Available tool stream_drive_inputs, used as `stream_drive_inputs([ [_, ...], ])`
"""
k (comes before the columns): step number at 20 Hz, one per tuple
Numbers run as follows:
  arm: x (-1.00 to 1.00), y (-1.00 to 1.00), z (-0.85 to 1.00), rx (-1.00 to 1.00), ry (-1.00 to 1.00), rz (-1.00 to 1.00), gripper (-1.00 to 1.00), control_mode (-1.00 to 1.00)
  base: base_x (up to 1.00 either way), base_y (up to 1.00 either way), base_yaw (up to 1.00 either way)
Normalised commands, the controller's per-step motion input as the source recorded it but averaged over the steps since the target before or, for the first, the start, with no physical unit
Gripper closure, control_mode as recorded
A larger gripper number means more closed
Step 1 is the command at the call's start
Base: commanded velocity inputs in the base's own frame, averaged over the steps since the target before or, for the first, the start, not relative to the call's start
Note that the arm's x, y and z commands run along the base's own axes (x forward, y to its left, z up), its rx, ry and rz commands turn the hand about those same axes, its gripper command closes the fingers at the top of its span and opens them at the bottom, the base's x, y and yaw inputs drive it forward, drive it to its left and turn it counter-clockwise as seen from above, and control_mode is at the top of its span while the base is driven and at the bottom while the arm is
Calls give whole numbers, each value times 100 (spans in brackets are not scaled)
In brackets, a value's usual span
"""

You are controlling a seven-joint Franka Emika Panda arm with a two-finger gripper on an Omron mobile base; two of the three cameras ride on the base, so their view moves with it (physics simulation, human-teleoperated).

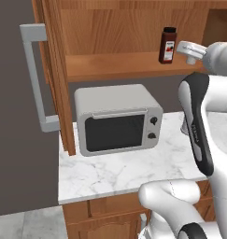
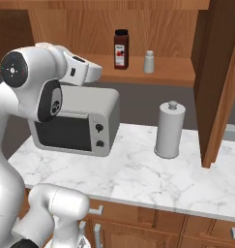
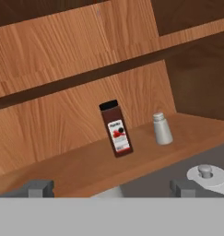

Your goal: Collect the paprika, ketchup, and shaker from the cabinet and place them next to the stove.

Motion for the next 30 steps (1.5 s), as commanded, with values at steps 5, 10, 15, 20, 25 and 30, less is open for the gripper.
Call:
stream_drive_inputs([
  [5,0,-1,0,0,-12,0,-100,-100,0,0,0],
  [10,2,0,-8,-1,-2,0,-100,-100,0,0,0],
  [15,5,0,-2,0,0,0,-100,-100,0,0,0],
  [20,18,0,0,0,1,0,-100,-100,0,0,0],
  [25,37,0,0,-1,3,0,-100,-100,0,0,0],
  [30,37,-11,3,-5,4,0,-100,-100,0,0,0],
])
